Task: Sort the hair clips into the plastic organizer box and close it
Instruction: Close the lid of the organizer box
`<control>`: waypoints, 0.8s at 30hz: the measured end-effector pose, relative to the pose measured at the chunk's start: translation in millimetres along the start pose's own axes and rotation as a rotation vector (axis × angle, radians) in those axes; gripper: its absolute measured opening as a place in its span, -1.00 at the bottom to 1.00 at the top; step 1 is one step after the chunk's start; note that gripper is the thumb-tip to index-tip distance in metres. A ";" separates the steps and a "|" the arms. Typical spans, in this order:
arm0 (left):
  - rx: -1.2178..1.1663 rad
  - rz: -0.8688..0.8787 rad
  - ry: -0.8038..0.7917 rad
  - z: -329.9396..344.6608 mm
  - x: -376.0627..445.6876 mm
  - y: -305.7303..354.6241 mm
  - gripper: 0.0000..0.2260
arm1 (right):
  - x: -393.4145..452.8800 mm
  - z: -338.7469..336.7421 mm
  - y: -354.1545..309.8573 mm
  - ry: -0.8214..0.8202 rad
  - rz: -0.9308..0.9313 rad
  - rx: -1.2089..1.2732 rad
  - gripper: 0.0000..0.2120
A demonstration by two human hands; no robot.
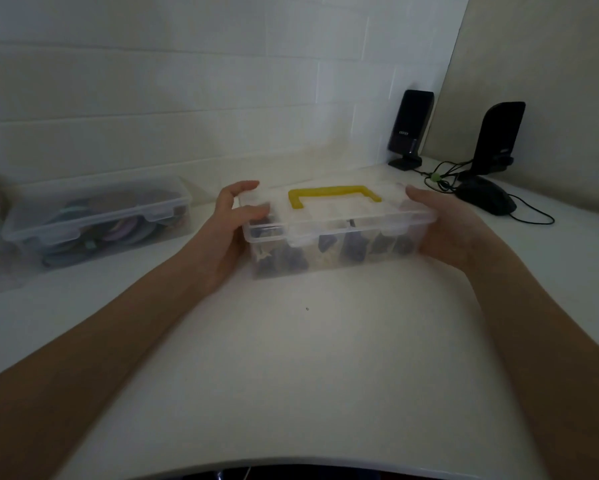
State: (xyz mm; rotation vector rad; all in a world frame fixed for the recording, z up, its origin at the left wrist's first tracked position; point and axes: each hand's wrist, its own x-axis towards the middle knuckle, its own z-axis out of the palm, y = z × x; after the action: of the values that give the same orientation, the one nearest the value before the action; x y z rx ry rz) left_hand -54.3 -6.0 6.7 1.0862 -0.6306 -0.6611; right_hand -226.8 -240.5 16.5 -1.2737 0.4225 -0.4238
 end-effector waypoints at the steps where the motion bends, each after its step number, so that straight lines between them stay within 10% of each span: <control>1: -0.003 0.000 -0.009 -0.1 0.0 0.9 -0.70 | 0.5 -0.8 -0.2 -0.005 -0.006 -0.002 -0.84; 6: -0.002 0.026 -0.012 2.8 2.9 0.2 -0.65 | 5.1 -4.3 -1.9 0.014 -0.054 -0.031 -0.50; 11: 0.066 0.068 -0.045 4.7 2.4 2.2 -0.70 | 5.0 1.9 0.0 0.143 -0.179 -0.172 -0.78; 21: 0.321 0.133 0.007 8.5 -8.4 4.7 -0.93 | -6.6 12.6 14.7 0.276 -0.343 -0.513 -0.71; 24: 0.628 0.202 -0.009 0.4 -7.8 -2.7 -0.60 | -6.1 11.5 16.9 0.271 -0.329 -0.495 -0.76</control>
State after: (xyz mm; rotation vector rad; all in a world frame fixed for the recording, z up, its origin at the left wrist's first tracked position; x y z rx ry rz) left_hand -60.1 -1.2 3.2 1.5716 -0.9769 -0.2905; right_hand -224.7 -223.9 3.3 -1.7855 0.5707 -0.8112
